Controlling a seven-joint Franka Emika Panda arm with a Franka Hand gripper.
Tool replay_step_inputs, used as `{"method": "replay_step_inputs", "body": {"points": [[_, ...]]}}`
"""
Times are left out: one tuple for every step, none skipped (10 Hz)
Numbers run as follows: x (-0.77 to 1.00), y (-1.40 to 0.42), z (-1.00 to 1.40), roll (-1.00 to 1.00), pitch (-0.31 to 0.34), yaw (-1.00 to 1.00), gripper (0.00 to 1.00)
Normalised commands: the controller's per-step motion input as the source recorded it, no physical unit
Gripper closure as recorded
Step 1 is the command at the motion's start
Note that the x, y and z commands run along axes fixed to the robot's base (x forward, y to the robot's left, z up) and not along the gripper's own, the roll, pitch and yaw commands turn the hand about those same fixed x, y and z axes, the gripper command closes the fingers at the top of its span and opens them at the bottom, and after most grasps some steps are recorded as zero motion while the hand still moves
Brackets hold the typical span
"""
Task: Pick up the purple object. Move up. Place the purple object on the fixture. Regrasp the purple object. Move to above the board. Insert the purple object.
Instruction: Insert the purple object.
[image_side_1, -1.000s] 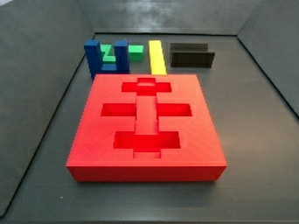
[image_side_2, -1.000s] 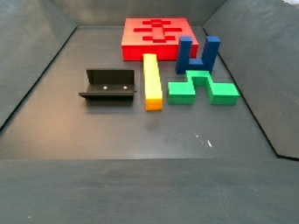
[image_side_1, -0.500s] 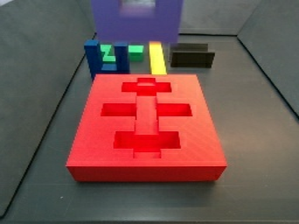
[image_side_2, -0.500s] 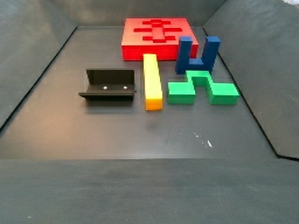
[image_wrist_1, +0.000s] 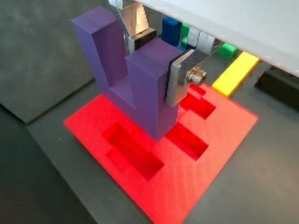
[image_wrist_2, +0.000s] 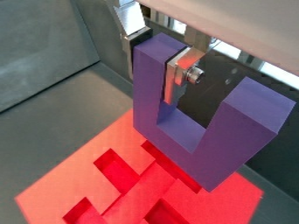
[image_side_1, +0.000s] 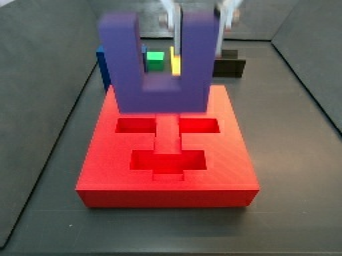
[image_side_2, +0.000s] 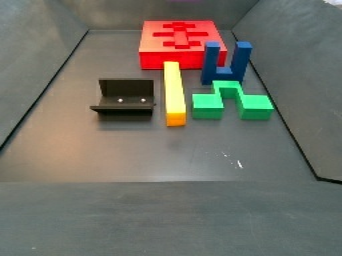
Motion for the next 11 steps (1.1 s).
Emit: {"method": "replay_step_inputs", "body": {"points": [[0.12,-0.12,-0.66,-0.11,-0.184,0.09,1.00],[0.14,-0.20,-0.38,-0.15,-0.153,0.14,1.00],[0.08,-0.20,-0.24,-0.13,-0.120,0.08,1.00],[0.09,-0.17,-0.25,-0.09,-0.096,0.04,1.00],[0.00,0.00,0.00,0.01,0.000,0.00,1.00],[0.00,0.01,0.00,0.00,0.000,0.01,1.00],[0.00,-0.08,-0.27,0.31,0.000,0.31,1.00],[0.00,-0.20,-0.28,0.39,0.000,0.33,1.00],[0.02,-0.26,-0.24,0.31,0.000,0.27,1.00],[0.01,-0.30,-0.15,0.35,0.000,0.23,1.00],[0.01,-0.28,-0.09,0.32,0.000,0.17,1.00]]}}
